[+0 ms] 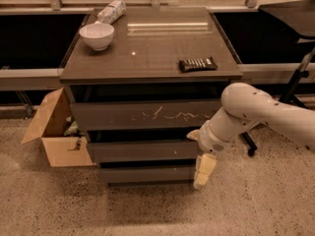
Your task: Open middle drawer
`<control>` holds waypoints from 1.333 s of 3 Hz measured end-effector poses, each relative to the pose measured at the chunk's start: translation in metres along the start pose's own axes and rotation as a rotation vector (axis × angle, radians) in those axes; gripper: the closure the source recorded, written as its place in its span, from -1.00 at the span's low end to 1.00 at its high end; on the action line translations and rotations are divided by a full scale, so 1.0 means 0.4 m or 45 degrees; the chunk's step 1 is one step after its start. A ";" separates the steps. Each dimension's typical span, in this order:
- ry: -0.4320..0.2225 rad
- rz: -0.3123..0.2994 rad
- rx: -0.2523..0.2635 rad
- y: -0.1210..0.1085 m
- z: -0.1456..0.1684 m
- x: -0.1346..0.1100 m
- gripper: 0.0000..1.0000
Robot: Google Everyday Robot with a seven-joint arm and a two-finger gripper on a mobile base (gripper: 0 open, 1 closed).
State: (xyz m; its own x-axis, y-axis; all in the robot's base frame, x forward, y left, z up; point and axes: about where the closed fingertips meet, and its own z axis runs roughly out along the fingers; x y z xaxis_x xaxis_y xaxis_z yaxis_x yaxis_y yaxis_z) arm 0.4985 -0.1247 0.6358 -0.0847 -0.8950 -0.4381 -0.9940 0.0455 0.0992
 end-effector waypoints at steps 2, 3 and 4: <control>0.116 -0.055 -0.043 -0.053 0.162 0.042 -1.00; 0.143 -0.128 -0.036 -0.134 0.287 0.073 -1.00; 0.143 -0.128 -0.035 -0.135 0.287 0.073 -1.00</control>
Offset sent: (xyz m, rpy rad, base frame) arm 0.0308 0.0205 -0.1076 -0.1479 -0.0025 0.1049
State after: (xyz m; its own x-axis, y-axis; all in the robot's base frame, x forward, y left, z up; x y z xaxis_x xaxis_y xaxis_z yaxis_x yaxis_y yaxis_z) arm 0.5416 -0.1023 0.5149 0.0253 -0.9383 -0.3448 -0.9947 -0.0581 0.0852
